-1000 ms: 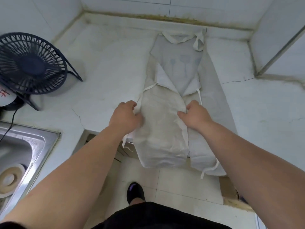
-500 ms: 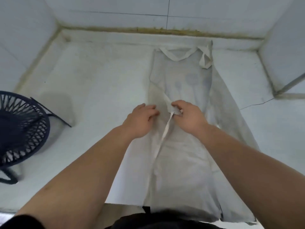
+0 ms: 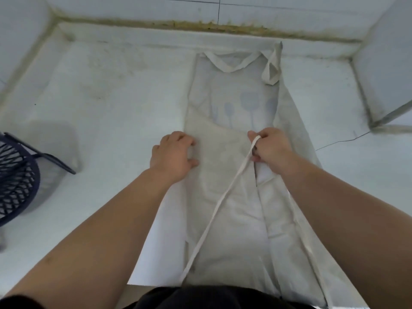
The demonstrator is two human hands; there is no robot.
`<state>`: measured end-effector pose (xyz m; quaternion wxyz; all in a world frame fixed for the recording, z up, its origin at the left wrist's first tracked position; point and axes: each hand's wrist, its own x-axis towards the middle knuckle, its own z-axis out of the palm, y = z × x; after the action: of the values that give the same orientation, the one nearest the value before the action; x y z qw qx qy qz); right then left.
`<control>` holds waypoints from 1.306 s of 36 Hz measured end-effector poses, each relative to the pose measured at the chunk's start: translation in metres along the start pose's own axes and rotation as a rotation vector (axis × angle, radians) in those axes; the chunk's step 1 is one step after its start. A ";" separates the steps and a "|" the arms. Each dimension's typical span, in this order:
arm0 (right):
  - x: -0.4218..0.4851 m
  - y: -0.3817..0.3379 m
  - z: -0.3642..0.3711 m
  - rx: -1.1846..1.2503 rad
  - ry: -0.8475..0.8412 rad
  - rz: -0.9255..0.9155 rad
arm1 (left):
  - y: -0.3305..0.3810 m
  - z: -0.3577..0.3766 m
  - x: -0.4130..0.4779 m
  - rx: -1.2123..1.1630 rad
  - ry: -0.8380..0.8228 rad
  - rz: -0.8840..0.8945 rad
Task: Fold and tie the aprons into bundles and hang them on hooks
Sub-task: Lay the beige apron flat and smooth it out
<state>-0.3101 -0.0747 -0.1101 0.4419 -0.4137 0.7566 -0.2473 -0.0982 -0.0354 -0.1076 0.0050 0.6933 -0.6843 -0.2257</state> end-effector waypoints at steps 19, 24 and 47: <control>-0.002 0.027 -0.058 -0.573 -0.299 -0.101 | 0.071 0.034 -0.011 0.117 -0.232 0.112; 0.011 0.017 -0.059 -0.195 0.043 -0.075 | 0.066 0.032 -0.014 0.177 -0.283 0.139; 0.026 -0.020 -0.017 -0.556 -0.397 -0.360 | 0.061 0.026 -0.006 -0.080 -0.071 0.094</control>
<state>-0.3238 -0.1067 -0.0992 0.4003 -0.6836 0.6099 -0.0215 -0.1636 -0.0257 -0.1098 0.0191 0.6513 -0.7063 -0.2767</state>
